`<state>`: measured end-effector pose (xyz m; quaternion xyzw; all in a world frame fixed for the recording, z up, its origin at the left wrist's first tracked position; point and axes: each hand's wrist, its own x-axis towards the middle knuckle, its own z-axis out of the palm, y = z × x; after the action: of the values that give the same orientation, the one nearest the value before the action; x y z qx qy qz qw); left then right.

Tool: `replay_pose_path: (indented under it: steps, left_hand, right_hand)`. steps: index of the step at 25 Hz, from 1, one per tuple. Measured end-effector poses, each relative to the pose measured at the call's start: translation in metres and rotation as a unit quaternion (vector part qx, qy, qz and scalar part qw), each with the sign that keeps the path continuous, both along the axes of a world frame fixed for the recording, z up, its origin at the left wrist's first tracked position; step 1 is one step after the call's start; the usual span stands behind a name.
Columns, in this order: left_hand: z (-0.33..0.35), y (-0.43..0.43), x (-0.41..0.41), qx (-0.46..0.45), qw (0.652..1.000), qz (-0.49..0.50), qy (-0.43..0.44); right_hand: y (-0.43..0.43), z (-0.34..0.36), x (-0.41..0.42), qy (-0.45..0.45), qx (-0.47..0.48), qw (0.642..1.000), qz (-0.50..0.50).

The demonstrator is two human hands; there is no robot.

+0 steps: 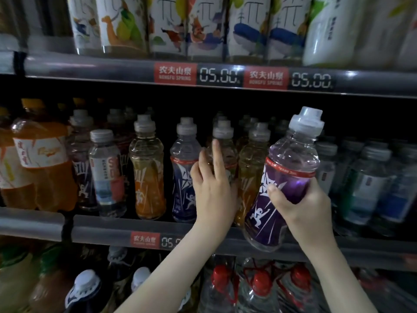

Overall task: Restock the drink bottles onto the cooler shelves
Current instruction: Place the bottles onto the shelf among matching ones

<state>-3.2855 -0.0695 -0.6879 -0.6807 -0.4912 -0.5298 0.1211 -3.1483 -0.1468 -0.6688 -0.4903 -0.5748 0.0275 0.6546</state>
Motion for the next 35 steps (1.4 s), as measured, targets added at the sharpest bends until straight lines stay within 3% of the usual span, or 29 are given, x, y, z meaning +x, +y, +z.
replay_pose_path:
  steps: [5, 10, 17, 21, 25, 31, 35]
  left_hand:
    - [0.014, -0.002, 0.001, -0.013, 0.994, -0.020, -0.108]
    - [-0.006, -0.032, -0.038, -0.001, 0.959, -0.220, -0.181]
    - [-0.027, -0.036, -0.076, 0.141, 0.932, -0.247, -0.226]
    - [-0.010, -0.037, -0.076, 0.053, 0.930, -0.290, -0.217]
    - [0.004, -0.034, -0.053, -0.035, 0.956, -0.240, -0.167]
    - [0.012, -0.014, -0.024, -0.061, 0.981, -0.142, -0.113]
    - [0.014, -0.006, -0.014, -0.094, 0.987, -0.098, -0.086]
  right_hand:
    - [-0.001, -0.005, 0.005, -0.009, -0.001, 1.000, -0.008]
    - [-0.009, -0.006, -0.007, 0.036, 0.053, 0.998, -0.009]
    - [-0.005, -0.020, -0.028, 0.065, 0.093, 0.994, 0.005]
    - [-0.003, -0.016, -0.032, 0.078, 0.097, 0.992, 0.016]
    - [-0.003, -0.013, -0.019, 0.094, 0.102, 0.990, -0.038]
    - [-0.006, -0.018, 0.023, 0.116, 0.072, 0.983, -0.120]
    - [-0.010, -0.022, 0.038, 0.119, 0.062, 0.983, -0.122]
